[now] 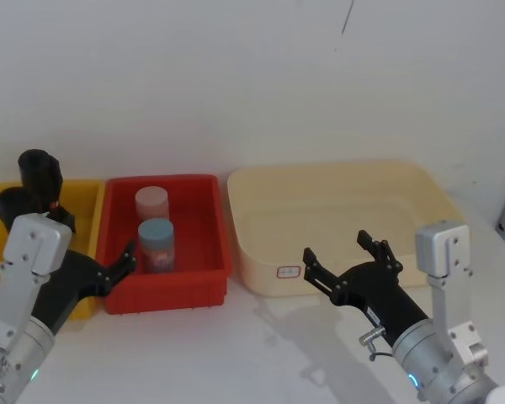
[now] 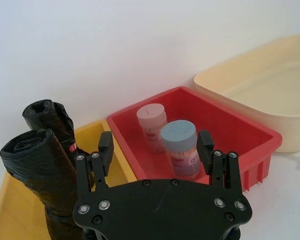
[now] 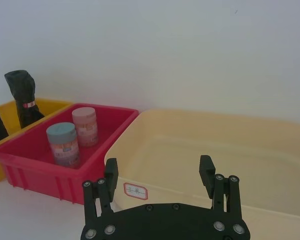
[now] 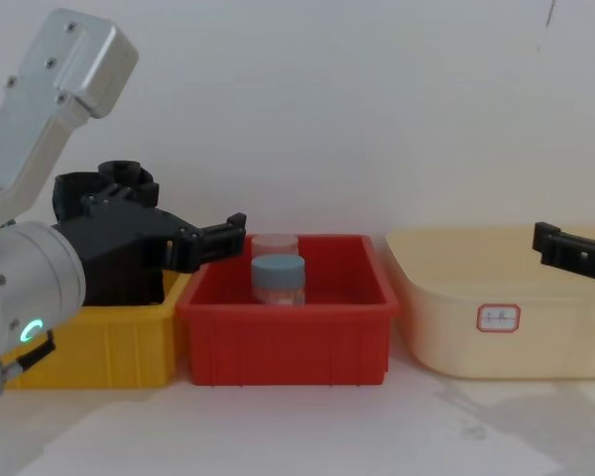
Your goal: Pick up the garbage bag with the one hand and transfer it to the other hand.
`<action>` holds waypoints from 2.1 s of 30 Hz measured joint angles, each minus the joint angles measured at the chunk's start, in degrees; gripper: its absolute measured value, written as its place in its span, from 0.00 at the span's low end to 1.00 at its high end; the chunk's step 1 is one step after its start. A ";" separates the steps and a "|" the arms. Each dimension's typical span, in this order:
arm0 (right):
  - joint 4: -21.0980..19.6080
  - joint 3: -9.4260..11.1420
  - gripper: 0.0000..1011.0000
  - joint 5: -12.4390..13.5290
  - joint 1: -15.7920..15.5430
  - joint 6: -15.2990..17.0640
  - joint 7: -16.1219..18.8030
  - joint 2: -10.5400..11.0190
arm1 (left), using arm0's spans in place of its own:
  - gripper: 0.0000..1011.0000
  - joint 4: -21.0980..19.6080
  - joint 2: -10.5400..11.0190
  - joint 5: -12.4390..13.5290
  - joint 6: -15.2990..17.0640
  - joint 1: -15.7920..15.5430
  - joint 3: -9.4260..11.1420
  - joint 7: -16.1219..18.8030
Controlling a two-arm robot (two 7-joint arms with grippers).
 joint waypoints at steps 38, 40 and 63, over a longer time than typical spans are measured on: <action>0.00 0.00 0.99 0.00 0.00 0.00 0.00 0.00 | 0.99 0.00 0.00 0.00 0.00 0.00 0.00 0.00; 0.00 0.00 0.99 0.00 0.00 0.00 0.00 0.00 | 0.99 0.00 0.00 0.00 0.00 0.00 0.00 0.00; 0.00 0.00 0.99 0.00 0.00 0.00 0.00 0.00 | 0.99 -4.95 2.42 -2.71 2.30 4.39 -2.03 -2.20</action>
